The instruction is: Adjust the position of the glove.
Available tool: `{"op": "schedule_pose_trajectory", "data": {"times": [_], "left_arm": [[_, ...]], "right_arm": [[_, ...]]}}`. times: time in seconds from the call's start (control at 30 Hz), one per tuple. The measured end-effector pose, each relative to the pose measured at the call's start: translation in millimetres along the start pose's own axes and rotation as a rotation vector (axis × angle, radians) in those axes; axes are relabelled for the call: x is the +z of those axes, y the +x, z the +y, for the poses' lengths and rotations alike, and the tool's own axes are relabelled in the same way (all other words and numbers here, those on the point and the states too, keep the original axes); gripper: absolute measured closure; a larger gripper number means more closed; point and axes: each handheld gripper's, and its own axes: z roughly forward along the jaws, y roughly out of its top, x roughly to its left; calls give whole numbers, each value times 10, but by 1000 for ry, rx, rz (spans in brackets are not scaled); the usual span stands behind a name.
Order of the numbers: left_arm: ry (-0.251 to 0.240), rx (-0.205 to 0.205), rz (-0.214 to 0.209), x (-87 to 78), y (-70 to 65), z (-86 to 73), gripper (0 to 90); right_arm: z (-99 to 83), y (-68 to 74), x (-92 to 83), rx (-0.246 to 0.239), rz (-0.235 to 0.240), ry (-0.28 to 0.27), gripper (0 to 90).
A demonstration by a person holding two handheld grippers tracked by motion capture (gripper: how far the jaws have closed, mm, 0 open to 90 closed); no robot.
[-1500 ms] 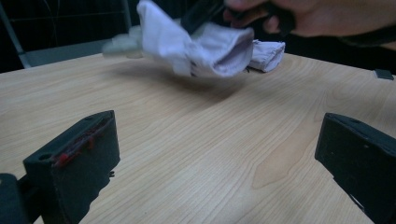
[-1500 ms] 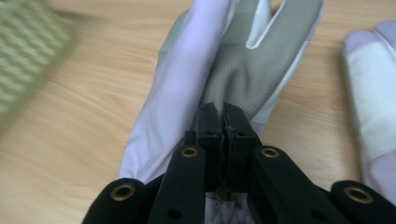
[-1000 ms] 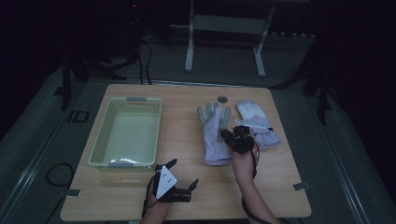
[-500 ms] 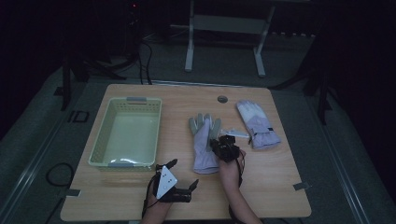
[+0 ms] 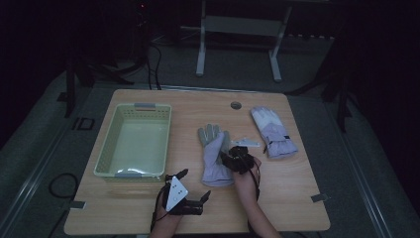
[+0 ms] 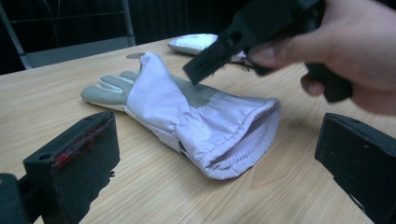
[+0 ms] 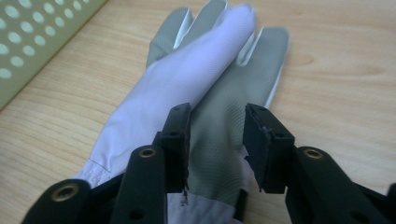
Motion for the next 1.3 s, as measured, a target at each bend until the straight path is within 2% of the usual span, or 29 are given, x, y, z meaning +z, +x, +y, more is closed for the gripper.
{"op": "schedule_pose_trajectory", "data": {"times": [0.17,0.33,0.43,0.53,0.67,0.83,0.9,0.97,1.1,1.3], "left_arm": [[0,-3,-1,0,2,0,0],[1,-6,-1,-1,4,0,0],[0,-7,0,0,4,0,0],[-3,-13,-1,1,5,-1,0],[-4,-16,-1,-1,8,-2,0],[-4,-16,0,-2,9,-2,0],[-7,-18,1,-3,9,-3,0],[-5,-17,2,-3,9,-3,0],[-2,-9,3,0,2,-1,0],[-4,-11,4,-1,3,-2,0]], "right_arm": [[116,-133,-166,-25,-7,-24,575],[213,-351,-306,-13,7,-42,578],[273,-483,-360,-8,15,-43,575],[336,-580,-391,-29,10,-39,574],[409,-714,-441,-67,-14,-45,571],[430,-910,-502,-80,-37,-64,580],[428,-985,-518,-100,-57,-68,582],[435,-1086,-531,-109,-56,-80,584],[450,-1306,-541,-79,-85,-107,592],[511,-1593,-463,-44,-106,-99,577]]}}
